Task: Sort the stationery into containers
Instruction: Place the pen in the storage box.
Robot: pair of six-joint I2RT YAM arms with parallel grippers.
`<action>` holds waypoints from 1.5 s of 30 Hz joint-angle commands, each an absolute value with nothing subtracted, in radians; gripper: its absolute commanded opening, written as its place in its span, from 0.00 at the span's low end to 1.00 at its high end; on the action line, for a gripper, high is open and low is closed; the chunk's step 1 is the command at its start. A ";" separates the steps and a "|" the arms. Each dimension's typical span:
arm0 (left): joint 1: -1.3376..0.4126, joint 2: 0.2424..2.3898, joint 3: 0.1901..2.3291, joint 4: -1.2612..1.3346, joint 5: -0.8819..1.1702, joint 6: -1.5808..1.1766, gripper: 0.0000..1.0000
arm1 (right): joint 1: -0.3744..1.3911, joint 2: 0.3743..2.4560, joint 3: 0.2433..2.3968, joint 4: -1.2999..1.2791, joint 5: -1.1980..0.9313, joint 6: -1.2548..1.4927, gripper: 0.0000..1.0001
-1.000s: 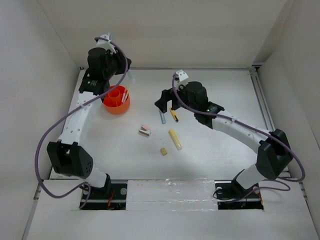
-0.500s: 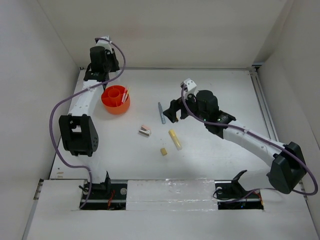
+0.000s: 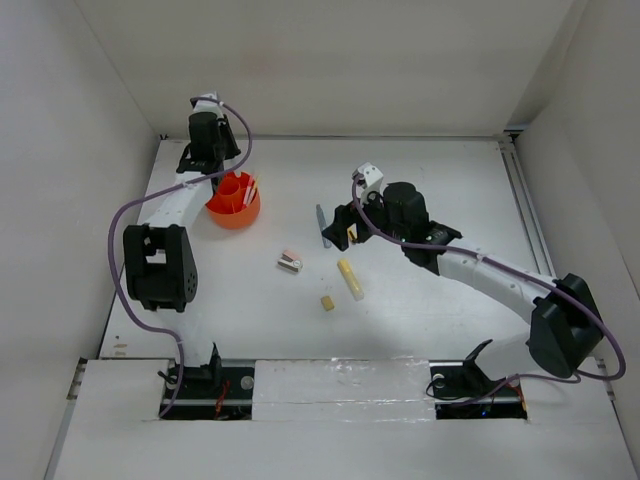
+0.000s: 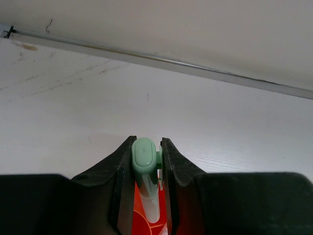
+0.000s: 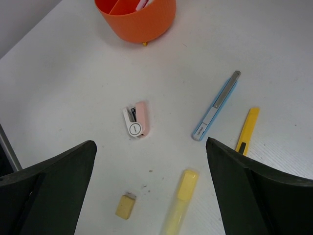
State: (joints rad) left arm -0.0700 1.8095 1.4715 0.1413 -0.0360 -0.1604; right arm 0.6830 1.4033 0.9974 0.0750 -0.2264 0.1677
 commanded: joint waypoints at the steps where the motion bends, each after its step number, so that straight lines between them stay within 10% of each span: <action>1: -0.066 1.805 1.439 0.242 -0.069 -0.210 0.00 | 0.693 1.404 1.003 0.114 -0.244 0.152 1.00; 24: -0.066 1.871 1.364 0.259 -0.127 -0.259 0.19 | 0.693 1.404 1.003 0.114 -0.244 0.152 1.00; 38: -0.066 1.737 1.351 0.278 -0.107 -0.279 0.98 | 0.703 1.454 1.018 0.078 -0.148 0.143 1.00; 45: -0.066 1.660 1.497 0.125 -0.196 -0.288 1.00 | 0.722 1.584 1.111 -0.054 -0.014 0.106 1.00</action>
